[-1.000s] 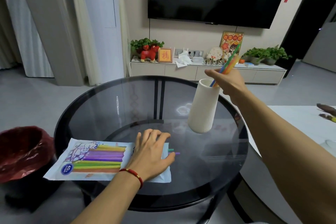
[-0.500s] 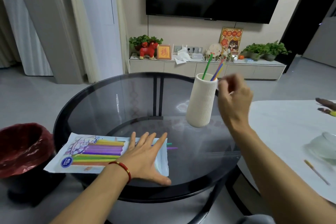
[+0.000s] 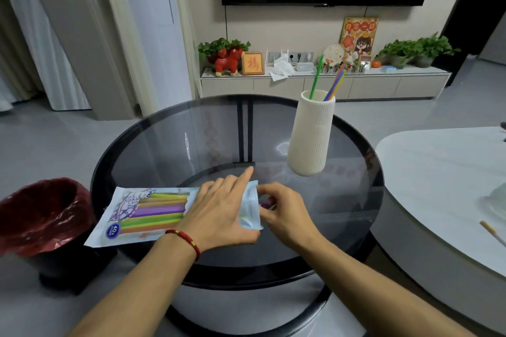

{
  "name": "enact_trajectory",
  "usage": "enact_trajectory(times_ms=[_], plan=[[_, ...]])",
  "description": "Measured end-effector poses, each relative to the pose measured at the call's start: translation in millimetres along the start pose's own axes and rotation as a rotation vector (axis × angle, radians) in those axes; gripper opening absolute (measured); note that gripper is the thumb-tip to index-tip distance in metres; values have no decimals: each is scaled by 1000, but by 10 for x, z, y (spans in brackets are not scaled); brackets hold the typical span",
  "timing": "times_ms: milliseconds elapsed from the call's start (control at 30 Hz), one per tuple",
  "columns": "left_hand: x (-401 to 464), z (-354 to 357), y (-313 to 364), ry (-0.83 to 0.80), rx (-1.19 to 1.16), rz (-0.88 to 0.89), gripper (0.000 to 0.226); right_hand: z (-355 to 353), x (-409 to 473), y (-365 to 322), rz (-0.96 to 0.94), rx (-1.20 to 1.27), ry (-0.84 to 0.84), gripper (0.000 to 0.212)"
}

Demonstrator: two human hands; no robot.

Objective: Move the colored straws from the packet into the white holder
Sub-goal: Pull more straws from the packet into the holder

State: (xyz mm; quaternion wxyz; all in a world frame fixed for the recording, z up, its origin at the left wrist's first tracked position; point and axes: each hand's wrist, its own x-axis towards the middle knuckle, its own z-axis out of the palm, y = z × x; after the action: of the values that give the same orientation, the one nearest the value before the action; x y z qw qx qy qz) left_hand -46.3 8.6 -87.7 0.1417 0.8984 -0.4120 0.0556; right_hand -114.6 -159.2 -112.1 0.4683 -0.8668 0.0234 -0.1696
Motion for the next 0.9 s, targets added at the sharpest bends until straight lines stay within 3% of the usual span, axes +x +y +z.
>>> enact_trajectory(times_ms=[67, 200, 400, 467, 533, 767, 900], plan=[[2, 7, 10, -9, -5, 8, 121, 33, 14, 21, 5, 46, -55, 4], [-10, 18, -13, -23, 35, -5, 118, -25, 102, 86, 50, 98, -81, 7], [-39, -37, -123, -37, 15, -61, 118, -379, 182, 194, 281, 460, -47, 7], [-39, -30, -92, -23, 8, -64, 116, -353, 159, 205, 332, 562, -69, 17], [-29, -20, -37, -11, 28, -62, 112, -275, 145, 205, 318, 527, -97, 24], [-27, 9, -47, -80, 72, -115, 103, -364, 221, 255, 237, 571, -39, 9], [14, 23, -43, -38, 22, -214, 78, -507, 215, 306, 280, 684, -34, 13]])
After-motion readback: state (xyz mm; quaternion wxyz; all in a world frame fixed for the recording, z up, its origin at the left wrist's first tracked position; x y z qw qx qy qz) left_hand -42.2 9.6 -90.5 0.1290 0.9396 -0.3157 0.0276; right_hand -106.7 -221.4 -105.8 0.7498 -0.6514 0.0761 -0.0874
